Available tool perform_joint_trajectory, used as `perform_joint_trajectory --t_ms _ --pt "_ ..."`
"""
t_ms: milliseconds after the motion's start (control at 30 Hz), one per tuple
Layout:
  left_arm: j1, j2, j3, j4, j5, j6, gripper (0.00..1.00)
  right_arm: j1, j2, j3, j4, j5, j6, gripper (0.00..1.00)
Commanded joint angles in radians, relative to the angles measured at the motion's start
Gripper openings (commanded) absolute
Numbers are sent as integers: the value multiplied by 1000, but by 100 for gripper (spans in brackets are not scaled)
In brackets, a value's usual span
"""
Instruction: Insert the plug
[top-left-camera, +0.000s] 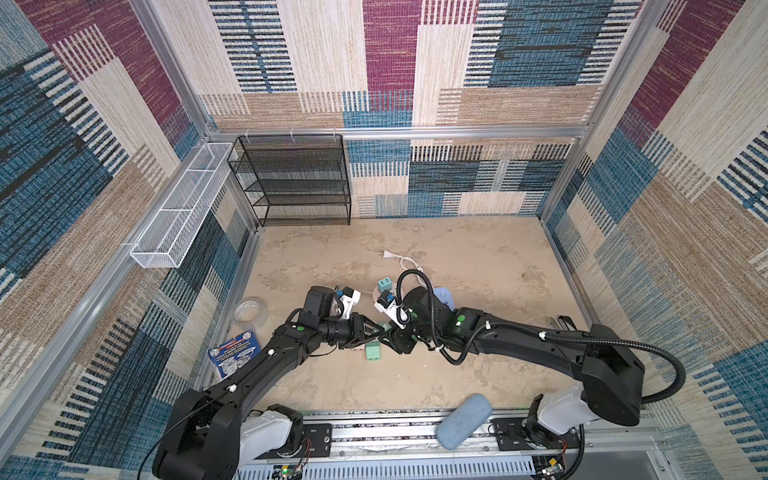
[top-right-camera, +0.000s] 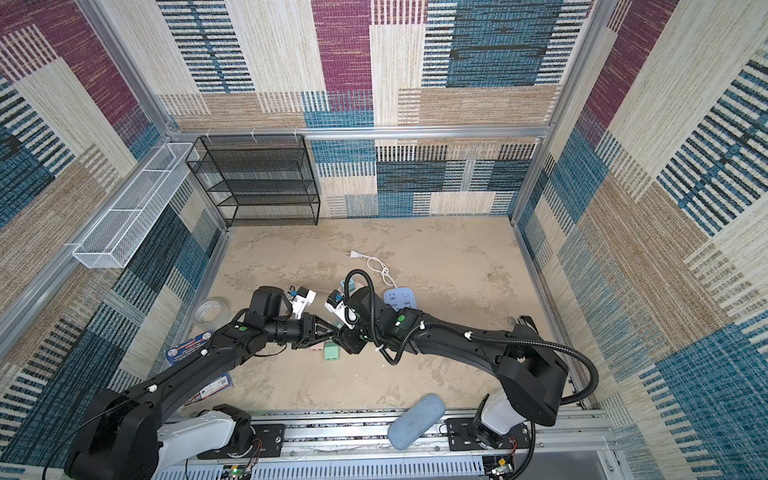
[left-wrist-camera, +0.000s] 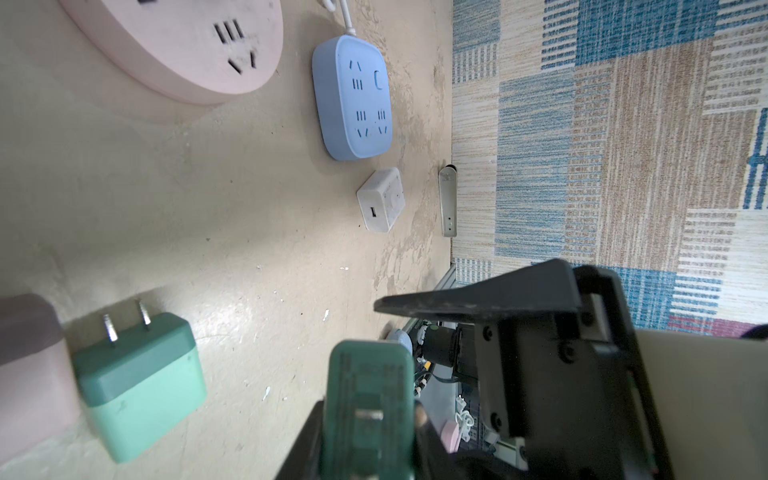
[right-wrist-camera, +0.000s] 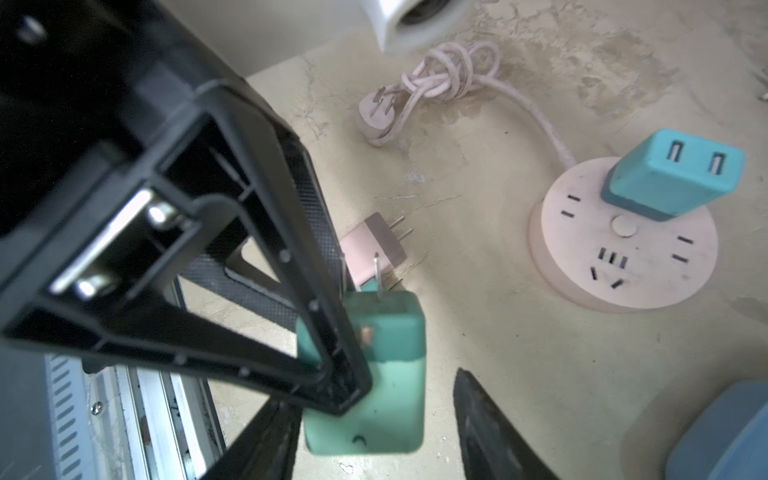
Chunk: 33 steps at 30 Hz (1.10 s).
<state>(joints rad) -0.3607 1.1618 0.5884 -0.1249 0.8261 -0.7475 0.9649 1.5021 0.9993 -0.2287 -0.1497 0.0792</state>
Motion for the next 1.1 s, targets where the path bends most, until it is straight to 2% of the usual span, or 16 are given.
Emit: perform_joint_trajectory --t_ms 0,100,200,367,633,767,1067 --pt "5 -30 -23 119 -80 -98 0 -11 -51 -8 130 -8 116 65" --pt "6 -48 -53 266 -114 -204 0 -26 -73 5 169 31 283 64" --pt "5 -66 -59 395 -131 -290 0 -75 -84 14 196 -15 511 60" --pt "4 -119 -58 493 -167 -361 0 -95 -194 -124 449 -50 772 54" --pt "3 -161 -46 551 -169 -405 0 -160 -318 -269 645 -78 916 48" --pt "2 -145 -62 654 -151 -459 0 -207 -362 -391 824 -135 1028 38" --pt "-1 -120 -84 816 -135 -541 0 -236 -347 -450 1003 -200 1095 42"
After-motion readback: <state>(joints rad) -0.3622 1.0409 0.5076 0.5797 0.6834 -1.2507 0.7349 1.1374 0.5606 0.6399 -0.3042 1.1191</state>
